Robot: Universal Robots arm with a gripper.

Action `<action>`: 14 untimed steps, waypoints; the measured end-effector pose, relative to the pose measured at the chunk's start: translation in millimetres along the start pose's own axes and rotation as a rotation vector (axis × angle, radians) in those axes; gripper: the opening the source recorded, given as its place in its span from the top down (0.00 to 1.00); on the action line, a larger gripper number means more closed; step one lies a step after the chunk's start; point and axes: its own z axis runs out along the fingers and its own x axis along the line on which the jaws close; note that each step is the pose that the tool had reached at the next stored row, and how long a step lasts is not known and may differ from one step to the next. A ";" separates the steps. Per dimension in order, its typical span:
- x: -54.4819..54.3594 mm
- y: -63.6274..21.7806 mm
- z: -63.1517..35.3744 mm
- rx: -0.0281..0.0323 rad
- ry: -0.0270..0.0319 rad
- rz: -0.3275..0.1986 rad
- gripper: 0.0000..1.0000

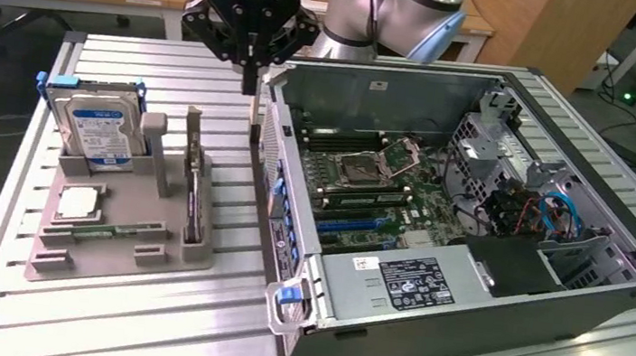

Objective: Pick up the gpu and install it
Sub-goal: 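Reach for the gpu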

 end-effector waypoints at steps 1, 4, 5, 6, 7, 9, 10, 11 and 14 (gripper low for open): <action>1.5 -0.2 -0.1 0.0000 0.0001 0.000 0.89; 5.8 -0.6 -0.2 0.0000 0.0000 0.000 0.89; 7.0 -0.7 -0.2 0.0001 0.0001 0.000 0.89; 8.0 -0.9 -0.2 0.0000 0.0000 0.000 0.89; 9.0 -1.0 -0.3 0.0001 0.0000 0.000 0.89; 10.3 -1.1 -0.3 0.0001 0.0000 0.000 0.89; 10.5 -1.2 -0.3 0.0001 0.0001 0.000 0.89; 10.6 -1.1 -0.3 0.0001 0.0001 0.000 0.89; 10.6 -1.2 -0.3 0.0001 0.0001 0.000 0.89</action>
